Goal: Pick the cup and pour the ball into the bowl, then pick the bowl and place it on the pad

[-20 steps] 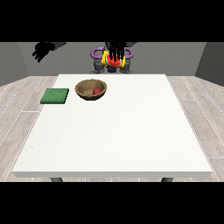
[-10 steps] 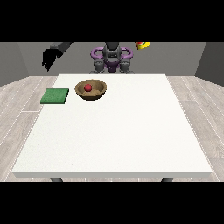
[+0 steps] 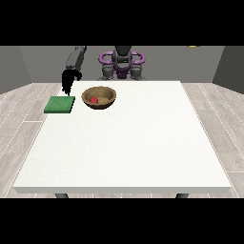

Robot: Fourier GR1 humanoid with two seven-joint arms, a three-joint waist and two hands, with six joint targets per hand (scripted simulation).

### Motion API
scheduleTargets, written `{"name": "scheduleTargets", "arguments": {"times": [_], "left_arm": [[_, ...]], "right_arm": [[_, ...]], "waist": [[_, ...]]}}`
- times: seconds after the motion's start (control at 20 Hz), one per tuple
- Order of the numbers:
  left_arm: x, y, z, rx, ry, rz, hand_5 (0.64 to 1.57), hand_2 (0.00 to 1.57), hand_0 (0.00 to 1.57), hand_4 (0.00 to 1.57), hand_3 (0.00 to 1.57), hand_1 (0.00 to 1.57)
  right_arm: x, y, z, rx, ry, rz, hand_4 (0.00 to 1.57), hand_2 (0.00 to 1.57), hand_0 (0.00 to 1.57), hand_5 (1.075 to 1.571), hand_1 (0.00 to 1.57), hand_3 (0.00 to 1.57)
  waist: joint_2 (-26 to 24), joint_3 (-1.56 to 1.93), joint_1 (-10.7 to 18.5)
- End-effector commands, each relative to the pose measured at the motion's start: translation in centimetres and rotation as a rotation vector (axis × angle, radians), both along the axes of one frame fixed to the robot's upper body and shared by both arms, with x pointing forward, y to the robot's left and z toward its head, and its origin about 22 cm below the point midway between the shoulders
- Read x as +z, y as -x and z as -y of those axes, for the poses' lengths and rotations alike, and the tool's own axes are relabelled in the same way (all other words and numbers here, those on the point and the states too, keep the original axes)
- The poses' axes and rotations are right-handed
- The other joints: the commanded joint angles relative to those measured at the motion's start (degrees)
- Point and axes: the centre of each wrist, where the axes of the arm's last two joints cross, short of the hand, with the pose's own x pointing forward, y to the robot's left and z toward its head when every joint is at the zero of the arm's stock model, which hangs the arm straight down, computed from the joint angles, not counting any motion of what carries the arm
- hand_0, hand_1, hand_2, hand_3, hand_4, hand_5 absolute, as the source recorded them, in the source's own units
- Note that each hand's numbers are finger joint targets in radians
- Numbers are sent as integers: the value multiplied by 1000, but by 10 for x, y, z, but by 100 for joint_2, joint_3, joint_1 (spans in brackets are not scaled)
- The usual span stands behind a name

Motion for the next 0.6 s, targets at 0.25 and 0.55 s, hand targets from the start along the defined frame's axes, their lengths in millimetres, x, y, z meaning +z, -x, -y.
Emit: {"name": "scheduleTargets", "arguments": {"times": [0.25,0.55], "left_arm": [[4,27,-71,-21,40,3,1552,0,0,984,0,0],[43,37,-90,13,38,85,1535,0,0,1008,0,0]], "right_arm": [[-27,-19,-42,15,-36,0,611,0,0,1557,0,0],[-38,-30,-43,48,-27,46,553,0,0,1558,0,0]], "waist": [[251,11,-114],[723,14,-241]]}}
